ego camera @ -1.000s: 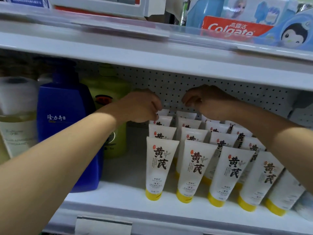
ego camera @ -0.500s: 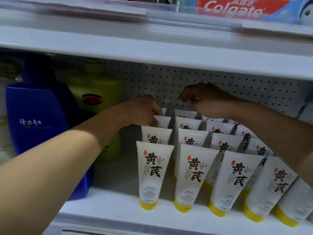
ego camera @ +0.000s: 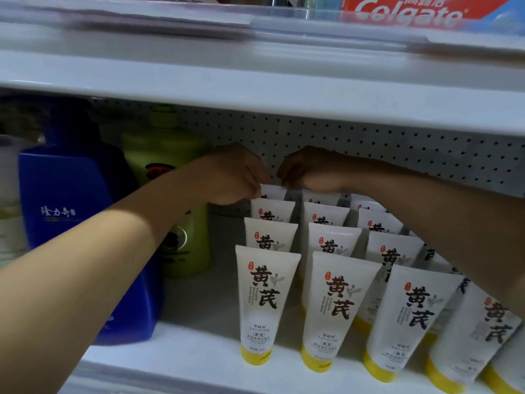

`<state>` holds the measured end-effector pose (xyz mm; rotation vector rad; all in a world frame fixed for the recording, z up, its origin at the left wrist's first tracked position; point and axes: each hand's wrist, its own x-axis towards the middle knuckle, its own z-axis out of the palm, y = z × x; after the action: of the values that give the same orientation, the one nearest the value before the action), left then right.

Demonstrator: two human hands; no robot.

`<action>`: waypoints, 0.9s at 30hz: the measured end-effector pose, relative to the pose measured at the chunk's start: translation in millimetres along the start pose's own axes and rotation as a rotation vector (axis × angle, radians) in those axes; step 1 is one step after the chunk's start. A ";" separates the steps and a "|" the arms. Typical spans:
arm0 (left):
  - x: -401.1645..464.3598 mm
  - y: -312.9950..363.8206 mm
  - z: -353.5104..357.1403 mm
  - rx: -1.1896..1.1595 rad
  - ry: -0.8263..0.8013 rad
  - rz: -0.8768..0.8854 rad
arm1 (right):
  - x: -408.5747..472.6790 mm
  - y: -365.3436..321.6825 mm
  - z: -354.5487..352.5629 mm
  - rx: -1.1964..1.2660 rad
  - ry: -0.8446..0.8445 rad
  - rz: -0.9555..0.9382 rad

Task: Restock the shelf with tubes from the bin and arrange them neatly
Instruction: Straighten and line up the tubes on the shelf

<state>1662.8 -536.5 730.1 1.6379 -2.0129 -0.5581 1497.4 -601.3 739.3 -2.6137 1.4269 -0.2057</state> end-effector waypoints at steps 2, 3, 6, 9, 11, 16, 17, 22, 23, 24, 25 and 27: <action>-1.8 -2.4 -3.4 0.026 0.033 0.000 | 5.2 -1.9 4.0 0.025 -0.042 -0.012; -2.7 -3.3 -4.1 0.030 0.046 0.007 | 6.2 -3.5 5.5 0.034 -0.056 -0.023; -5.8 -3.7 -3.4 0.041 0.078 0.016 | 7.4 -5.8 10.0 0.049 -0.084 -0.023; -5.5 -2.2 -1.0 0.039 0.089 0.018 | 8.0 -5.9 12.6 -0.012 -0.073 -0.033; -4.9 -2.3 0.1 0.014 0.083 0.010 | 7.7 -4.2 13.0 -0.044 -0.059 -0.038; -4.5 -2.9 3.0 -0.035 0.086 0.009 | 5.2 -0.7 12.1 -0.093 -0.056 -0.016; -4.6 -2.8 3.3 -0.018 0.084 0.008 | 4.5 -0.7 11.9 -0.096 -0.052 -0.014; -4.1 -2.8 3.9 0.031 0.078 0.005 | 3.7 -2.6 13.2 -0.090 -0.010 -0.024; -3.9 -3.2 4.4 0.021 0.076 -0.001 | 3.5 -3.5 13.5 -0.086 -0.001 -0.019; -3.7 -3.9 5.0 0.007 0.074 -0.007 | 4.0 -3.8 14.0 -0.086 0.004 -0.015; -3.6 -4.3 5.4 -0.002 0.074 -0.007 | 4.2 -4.2 14.2 -0.089 0.005 -0.011; -4.2 -4.4 5.9 0.015 0.079 -0.007 | 4.4 -5.1 14.8 -0.094 0.001 -0.007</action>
<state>1663.4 -533.2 722.4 1.6506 -1.9593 -0.4743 1506.8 -601.2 726.0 -2.6939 1.4621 -0.1434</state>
